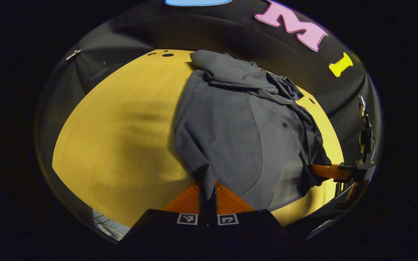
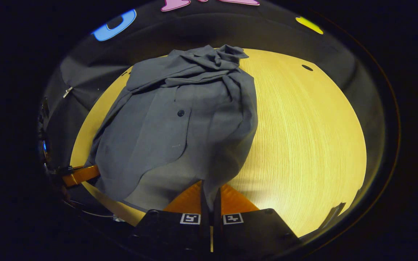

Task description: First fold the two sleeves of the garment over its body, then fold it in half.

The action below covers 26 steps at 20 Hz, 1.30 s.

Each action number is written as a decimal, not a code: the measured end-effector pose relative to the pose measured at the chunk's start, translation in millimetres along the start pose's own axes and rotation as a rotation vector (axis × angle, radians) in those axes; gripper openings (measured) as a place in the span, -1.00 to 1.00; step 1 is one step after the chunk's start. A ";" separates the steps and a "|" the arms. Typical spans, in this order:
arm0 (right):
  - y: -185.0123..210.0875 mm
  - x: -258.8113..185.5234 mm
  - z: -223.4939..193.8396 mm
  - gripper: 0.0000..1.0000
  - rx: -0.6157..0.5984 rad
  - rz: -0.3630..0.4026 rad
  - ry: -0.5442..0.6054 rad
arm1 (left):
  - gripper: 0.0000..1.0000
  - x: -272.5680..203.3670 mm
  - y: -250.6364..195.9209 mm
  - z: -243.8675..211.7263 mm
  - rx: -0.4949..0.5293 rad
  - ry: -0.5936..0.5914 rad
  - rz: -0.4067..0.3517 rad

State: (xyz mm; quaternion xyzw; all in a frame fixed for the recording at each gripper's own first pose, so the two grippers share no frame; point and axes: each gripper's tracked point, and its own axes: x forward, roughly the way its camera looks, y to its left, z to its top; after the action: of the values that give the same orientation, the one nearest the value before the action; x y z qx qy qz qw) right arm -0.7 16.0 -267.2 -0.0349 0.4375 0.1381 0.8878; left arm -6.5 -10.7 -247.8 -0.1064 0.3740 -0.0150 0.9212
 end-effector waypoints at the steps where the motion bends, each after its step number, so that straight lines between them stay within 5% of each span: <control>1: -0.9 -3.0 3.5 -0.84 -0.006 0.007 -0.008 | -0.89 -6.6 -1.9 6.4 -0.004 -0.019 -0.006; 12: 14.8 -31.9 106.0 -0.84 0.004 0.084 -0.176 | -0.89 -35.8 -37.7 110.1 -0.001 -0.171 -0.071; 26: 4.4 -17.9 297.7 -0.84 -0.058 0.088 -0.462 | -0.89 -8.7 -44.7 319.2 -0.006 -0.448 -0.119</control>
State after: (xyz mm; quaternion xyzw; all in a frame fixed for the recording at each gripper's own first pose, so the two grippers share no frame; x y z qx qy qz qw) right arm 216.1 70.8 -69.9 -0.0086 0.2195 0.1936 0.9562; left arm 210.5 5.6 -9.9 -0.1316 0.1534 -0.0443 0.9783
